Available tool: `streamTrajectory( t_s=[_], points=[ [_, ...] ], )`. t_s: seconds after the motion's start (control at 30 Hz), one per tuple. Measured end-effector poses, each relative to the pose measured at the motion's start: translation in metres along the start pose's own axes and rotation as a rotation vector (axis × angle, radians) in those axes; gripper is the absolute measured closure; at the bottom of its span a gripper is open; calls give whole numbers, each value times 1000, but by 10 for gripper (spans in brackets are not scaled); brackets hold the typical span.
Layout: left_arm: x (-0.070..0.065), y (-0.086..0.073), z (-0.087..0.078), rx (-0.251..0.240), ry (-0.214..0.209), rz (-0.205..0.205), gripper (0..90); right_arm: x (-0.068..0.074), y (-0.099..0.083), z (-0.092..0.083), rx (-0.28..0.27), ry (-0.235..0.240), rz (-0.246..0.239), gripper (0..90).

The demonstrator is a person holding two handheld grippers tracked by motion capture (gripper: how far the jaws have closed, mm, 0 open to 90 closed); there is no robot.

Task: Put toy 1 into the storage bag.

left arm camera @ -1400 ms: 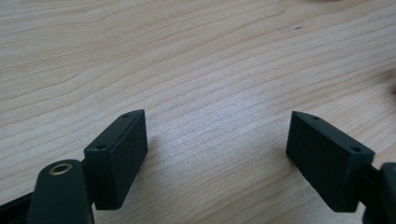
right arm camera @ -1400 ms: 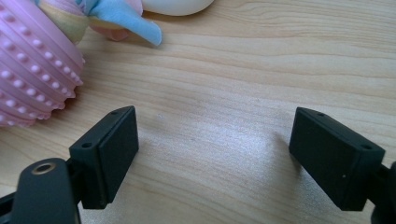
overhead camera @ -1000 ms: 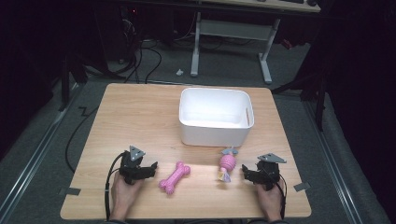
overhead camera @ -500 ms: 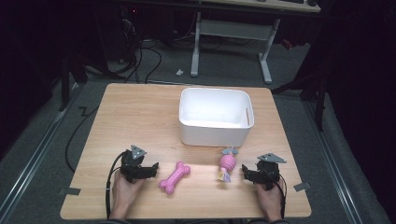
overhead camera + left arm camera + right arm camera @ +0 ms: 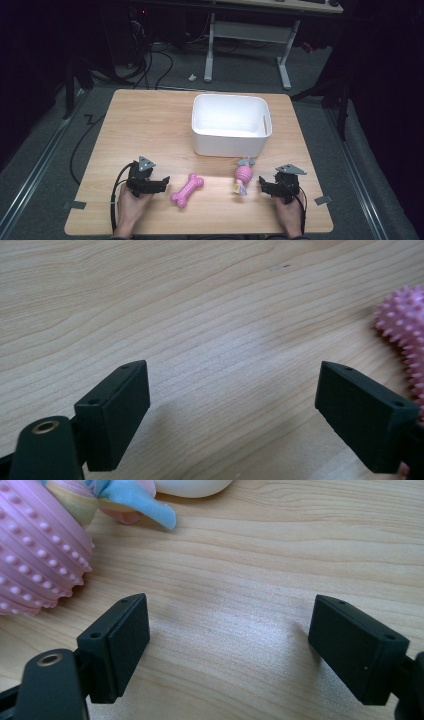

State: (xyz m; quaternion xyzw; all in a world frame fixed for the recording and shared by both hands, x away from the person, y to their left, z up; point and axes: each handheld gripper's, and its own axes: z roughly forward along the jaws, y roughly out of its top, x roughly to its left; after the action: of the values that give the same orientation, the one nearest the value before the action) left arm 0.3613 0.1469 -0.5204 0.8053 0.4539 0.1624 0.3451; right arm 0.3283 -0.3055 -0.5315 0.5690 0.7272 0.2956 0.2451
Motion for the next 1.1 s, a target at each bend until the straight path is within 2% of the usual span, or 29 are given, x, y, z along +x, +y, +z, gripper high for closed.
streamTrajectory(
  t_s=[0.13, 0.23, 0.4, 0.6, 0.67, 0.93, 1.1],
  points=[
    [-4, 1, -4, 14, -2, 12, 157, 0, 0, 0, 0, 0, -1, 168],
    [-8, 3, -8, 6, -6, 24, 157, 0, 0, 0, 0, 1, -2, 168],
    [-13, 7, -17, 1, -38, 24, 178, 0, 0, 0, 1, 3, -4, 169],
    [-21, 12, -25, -1, -53, 43, 193, 0, 0, 0, 0, 6, -6, 171],
    [-26, 15, -28, 0, -71, 54, 196, 0, 0, 0, -1, 7, -7, 171],
    [-39, 27, -32, 12, -80, 102, 215, 0, 0, 0, 0, 11, -8, 177],
    [-48, 35, -31, 19, -105, 122, 231, 0, 0, 0, 0, 11, -8, 177]
  ],
)
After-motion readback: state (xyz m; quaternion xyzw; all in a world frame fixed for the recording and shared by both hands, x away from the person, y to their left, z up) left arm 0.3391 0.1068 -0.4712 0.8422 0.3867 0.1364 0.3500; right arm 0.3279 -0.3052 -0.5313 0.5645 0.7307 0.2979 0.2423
